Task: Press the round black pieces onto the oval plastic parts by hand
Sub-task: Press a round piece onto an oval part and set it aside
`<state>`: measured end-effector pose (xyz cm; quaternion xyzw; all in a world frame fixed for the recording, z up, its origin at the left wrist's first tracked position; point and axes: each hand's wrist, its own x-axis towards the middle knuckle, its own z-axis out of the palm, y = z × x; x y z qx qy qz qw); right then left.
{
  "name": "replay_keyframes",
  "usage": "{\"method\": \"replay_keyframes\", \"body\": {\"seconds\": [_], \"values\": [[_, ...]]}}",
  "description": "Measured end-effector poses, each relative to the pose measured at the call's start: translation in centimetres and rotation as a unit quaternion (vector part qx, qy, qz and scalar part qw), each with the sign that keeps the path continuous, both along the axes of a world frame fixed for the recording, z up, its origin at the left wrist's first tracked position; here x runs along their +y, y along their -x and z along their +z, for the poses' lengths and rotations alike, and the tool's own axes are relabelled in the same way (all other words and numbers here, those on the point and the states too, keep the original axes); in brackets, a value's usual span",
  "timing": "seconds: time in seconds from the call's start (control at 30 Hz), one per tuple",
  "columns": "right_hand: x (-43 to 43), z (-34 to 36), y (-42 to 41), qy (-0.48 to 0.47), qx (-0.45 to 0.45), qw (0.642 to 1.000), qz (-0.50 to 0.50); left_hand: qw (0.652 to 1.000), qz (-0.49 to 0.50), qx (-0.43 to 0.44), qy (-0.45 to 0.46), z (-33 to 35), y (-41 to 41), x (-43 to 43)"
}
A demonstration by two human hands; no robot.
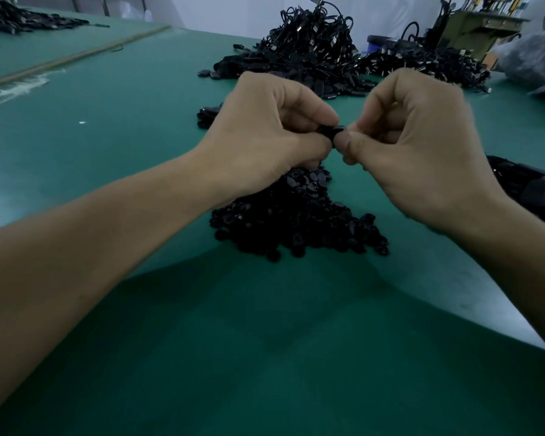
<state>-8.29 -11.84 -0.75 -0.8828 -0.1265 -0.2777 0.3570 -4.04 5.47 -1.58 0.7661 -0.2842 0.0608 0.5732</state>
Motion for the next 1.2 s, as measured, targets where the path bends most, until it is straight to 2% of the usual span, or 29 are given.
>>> {"method": "replay_keyframes", "body": {"seconds": [0.2, 0.4, 0.6, 0.8, 1.2], "values": [[0.2, -0.3, 0.0, -0.025, 0.017, 0.999, 0.020, 0.990, 0.044, -0.113, -0.066, -0.5, -0.1, 0.1], [0.1, 0.1, 0.1, -0.066, 0.074, 0.991, 0.091, 0.983, 0.060, -0.146, -0.092, -0.9, -0.7, 0.3], [-0.7, -0.3, -0.4, -0.021, 0.042, 0.998, 0.034, 0.995, 0.016, -0.083, -0.049, -0.8, -0.8, 0.1], [-1.1, -0.5, -0.6, -0.073, 0.094, 0.990, 0.081, 1.000, -0.021, 0.010, -0.003, -0.6, -0.8, 0.4], [-1.3, -0.6, -0.7, -0.099, 0.109, 0.987, 0.071, 0.999, -0.021, 0.034, 0.020, -0.4, -0.6, 0.4]]}}
